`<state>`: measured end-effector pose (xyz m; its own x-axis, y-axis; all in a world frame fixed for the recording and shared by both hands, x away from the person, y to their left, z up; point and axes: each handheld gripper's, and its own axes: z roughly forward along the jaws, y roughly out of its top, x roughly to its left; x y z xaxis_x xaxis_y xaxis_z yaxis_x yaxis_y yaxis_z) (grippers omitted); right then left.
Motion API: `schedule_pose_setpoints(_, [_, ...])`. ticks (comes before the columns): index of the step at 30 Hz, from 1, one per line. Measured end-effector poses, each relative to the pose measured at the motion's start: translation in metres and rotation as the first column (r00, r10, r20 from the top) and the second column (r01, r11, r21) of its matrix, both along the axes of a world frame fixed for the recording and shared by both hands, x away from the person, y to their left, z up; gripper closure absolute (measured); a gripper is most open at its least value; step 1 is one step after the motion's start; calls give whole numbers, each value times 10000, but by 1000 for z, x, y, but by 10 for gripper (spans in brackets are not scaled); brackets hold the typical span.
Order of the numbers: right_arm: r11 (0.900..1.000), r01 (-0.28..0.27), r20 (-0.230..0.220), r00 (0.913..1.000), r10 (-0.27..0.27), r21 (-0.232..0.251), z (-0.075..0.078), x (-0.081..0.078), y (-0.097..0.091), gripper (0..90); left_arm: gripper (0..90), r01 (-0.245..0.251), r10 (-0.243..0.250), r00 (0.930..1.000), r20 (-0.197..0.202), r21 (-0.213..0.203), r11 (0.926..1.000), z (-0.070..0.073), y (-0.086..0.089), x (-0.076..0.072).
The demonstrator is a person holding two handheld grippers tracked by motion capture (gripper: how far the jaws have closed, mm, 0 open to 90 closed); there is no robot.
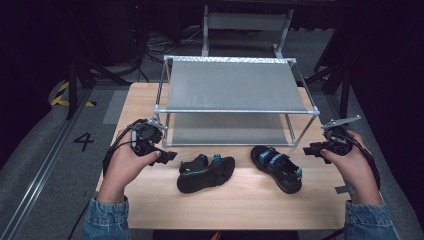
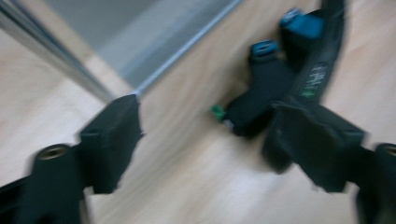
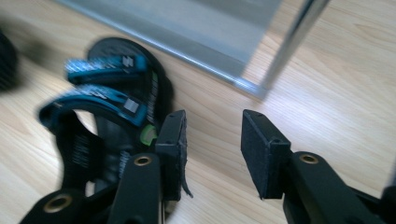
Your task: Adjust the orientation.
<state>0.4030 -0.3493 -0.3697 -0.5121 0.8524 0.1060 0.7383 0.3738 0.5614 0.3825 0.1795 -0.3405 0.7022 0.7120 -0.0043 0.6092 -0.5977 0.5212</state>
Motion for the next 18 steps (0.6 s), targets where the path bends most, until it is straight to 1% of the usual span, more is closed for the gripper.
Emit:
schedule_pose_setpoints(1, [9999, -47, -52, 10000, 47, 123, 0, 0, 1, 626, 195, 8, -8, 10000, -54, -28, 10000, 0, -2, -1])
schedule_pose_setpoints(2, [9999, -137, -14, 9999, 137, 70, -1, 0, 1, 626, 204, 145, -145, 9999, -83, 35, 9999, 1, -4, -2])
schedule_pose_setpoints(3, [9999, -162, -26, 9999, 162, 51, -1, -1, 2, 624, 212, 199, -200, 9997, -113, -60, 9998, 0, -6, -2])
schedule_pose_setpoints(4, [9997, -244, -11, 9997, 244, 61, -2, -1, 3, 619, 230, 292, -292, 9995, -90, 6, 9996, 1, -7, -3])
schedule_pose_setpoints(5, [9997, -244, -11, 9997, 244, 61, -2, -1, 3, 619, 268, 292, -292, 9995, -90, 6, 9996, 1, -7, -3])
schedule_pose_setpoints(6, [9994, -319, -15, 9995, 319, 92, -3, -1, 4, 613, 268, 296, -295, 9994, -190, 28, 9996, 2, -9, -3])
schedule_pose_setpoints(7, [9991, -384, -50, 9992, 385, 197, -5, -2, 5, 613, 347, 370, -370, 9991, -215, 21, 9993, 3, -11, -3])
schedule_pose_setpoints(8, [9991, -333, -115, 9994, 336, 271, -6, -2, 4, 614, 349, 455, -454, 9988, -185, 63, 9989, 4, -14, -3])
schedule_pose_setpoints(9, [9991, -283, -182, 9994, 289, 312, -6, -2, 4, 617, 360, 478, -479, 9988, -135, -95, 9988, 3, -17, -3])
schedule_pose_setpoints(10, [9992, -240, -230, 9994, 248, 324, -6, -3, 3, 618, 385, 478, -479, 9988, -135, -95, 9988, 3, -17, -3])
schedule_pose_setpoints(11, [9993, -183, -295, 9994, 193, 329, -6, -3, 3, 621, 400, 706, -712, 9972, -216, -238, 9972, 2, -21, -3])
schedule_pose_setpoints(12, [9994, -168, -308, 9994, 177, 293, -6, -3, 3, 620, 407, 706, -712, 9972, -216, -238, 9972, 2, -21, -3])
schedule_pose_setpoints(13, [9994, -168, -308, 9994, 177, 293, -6, -3, 3, 620, 407, 774, -781, 9968, -193, -327, 9965, 1, -23, -3])
schedule_pose_setpoints(15, [9997, -99, -255, 9996, 105, 233, -5, -3, 3, 621, 428, 887, -901, 9953, -344, -406, 9952, 2, -27, -4])
schedule_pose_setpoints(16, [9997, -89, -266, 9996, 95, 217, -5, -3, 3, 622, 430, 941, -957, 9948, -342, -466, 9945, 1, -29, -4])
schedule_pose_setpoints(17, [9997, -112, -282, 9995, 118, 194, -6, -3, 3, 620, 443, 941, -963, 9949, -309, -640, 9935, 0, -31, -5])
schedule_pose_setpoints(18, [9997, -112, -282, 9995, 118, 194, -6, -3, 3, 620, 443, 1080, -1102, 9935, -283, -690, 9918, -1, -33, -6])
